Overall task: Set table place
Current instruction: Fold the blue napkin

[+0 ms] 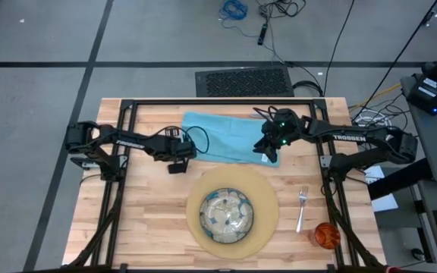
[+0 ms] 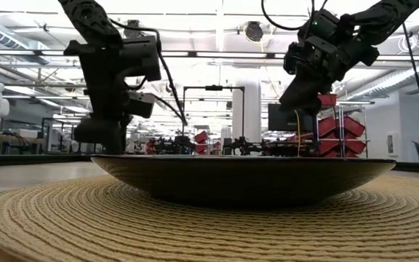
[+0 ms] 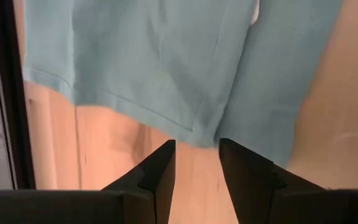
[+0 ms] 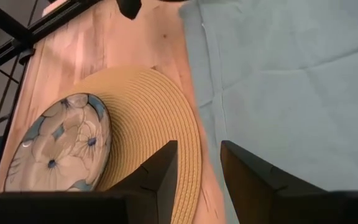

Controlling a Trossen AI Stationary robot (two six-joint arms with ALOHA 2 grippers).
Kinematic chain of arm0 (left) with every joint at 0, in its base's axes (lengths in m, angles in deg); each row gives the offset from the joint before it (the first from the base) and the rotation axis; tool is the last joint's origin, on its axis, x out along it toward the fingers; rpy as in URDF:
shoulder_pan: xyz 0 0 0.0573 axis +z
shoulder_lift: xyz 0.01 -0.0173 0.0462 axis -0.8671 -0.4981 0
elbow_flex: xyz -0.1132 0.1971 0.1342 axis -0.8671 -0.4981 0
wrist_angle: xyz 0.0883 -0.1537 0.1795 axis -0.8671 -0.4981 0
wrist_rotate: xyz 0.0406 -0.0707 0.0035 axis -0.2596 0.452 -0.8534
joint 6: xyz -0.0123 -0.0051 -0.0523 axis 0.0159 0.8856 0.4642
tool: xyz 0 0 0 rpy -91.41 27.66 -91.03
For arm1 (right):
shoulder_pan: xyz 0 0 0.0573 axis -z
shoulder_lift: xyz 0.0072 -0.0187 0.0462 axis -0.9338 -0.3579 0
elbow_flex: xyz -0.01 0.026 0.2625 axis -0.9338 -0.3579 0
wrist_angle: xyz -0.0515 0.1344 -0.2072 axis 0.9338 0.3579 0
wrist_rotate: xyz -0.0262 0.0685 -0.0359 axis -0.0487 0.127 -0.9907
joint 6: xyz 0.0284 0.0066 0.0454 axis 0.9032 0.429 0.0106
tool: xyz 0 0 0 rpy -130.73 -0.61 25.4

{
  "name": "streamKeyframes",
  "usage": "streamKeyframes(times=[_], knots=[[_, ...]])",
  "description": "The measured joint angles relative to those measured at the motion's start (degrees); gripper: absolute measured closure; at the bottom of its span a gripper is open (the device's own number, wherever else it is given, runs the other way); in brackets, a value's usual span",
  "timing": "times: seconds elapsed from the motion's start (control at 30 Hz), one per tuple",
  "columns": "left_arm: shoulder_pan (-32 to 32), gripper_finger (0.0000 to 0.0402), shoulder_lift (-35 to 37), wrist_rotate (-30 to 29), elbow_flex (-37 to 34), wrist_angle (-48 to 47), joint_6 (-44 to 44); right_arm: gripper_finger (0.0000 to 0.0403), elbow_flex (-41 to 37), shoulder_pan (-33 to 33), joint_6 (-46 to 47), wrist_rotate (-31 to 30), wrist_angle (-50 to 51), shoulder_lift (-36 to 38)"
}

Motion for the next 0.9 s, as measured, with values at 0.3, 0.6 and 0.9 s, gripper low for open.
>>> streamKeyframes(times=[0.3, 0.6, 0.9], knots=[[0.00, 0.0288, -3.76, 0.00, 0.07, 1.10, -1.22, 0.0289, 0.00, 0.00, 0.00, 0.04, -0.12, 0.02], [0.00, 0.0288, -5.62, -3.96, 0.13, 3.59, -1.14, 0.0289, 0.00, 0.00, -0.26, 0.07, -0.09, 0.04], [-0.49, 0.0288, -5.51, -4.05, 0.13, 2.82, -0.94, 0.0289, 0.00, 0.00, -0.61, 0.07, -0.08, 0.04]])
